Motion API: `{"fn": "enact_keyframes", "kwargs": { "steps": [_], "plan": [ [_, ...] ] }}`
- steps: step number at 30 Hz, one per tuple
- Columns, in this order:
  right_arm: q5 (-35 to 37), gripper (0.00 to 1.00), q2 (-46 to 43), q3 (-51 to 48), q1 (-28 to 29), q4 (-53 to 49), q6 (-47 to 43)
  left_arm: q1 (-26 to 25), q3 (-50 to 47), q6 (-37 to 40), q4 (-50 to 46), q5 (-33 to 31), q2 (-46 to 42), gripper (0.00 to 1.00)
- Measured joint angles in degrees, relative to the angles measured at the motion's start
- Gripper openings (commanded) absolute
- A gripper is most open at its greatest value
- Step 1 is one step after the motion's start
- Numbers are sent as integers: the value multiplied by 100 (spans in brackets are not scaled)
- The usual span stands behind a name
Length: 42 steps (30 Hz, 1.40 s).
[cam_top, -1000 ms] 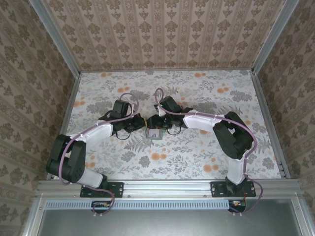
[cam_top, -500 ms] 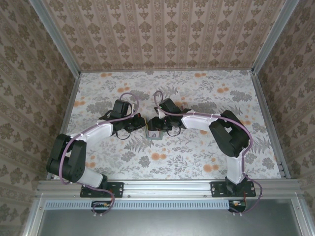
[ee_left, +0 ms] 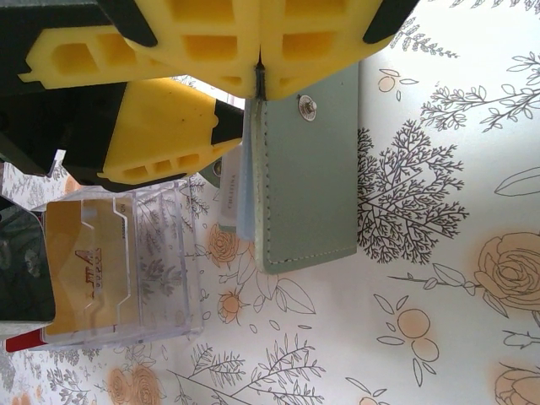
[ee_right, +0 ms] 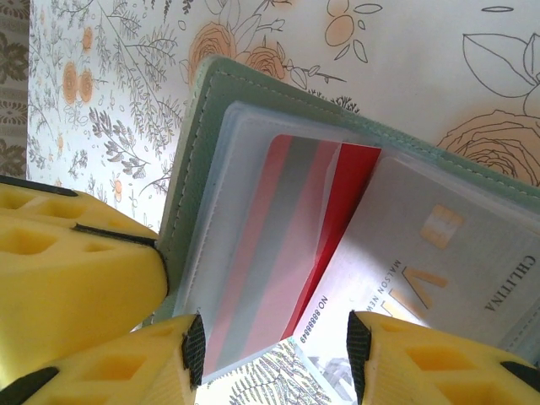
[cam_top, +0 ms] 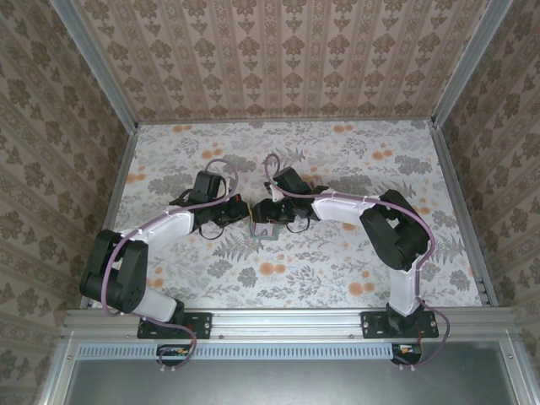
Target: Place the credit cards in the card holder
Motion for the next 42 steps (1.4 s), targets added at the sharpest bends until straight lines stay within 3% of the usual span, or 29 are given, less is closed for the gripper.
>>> {"fn": "enact_keyframes", "kwargs": {
  "steps": [6, 13, 24, 34, 42],
  "plan": [
    [116, 36, 2, 0, -2, -2, -4, 4, 0, 0, -2, -13, 0, 0],
    [190, 35, 234, 111, -85, 223, -26, 125, -26, 13, 0, -20, -13, 0],
    [160, 25, 691, 407, -120, 549, -22, 236, -136, 22, -2, -17, -83, 0],
    [125, 15, 734, 546, -120, 625, -24, 236, -138, 59, 0, -15, -83, 0],
    [199, 2, 796, 625, -120, 481, -153, 269, -197, 61, -2, -17, -149, 0]
  ]
}}
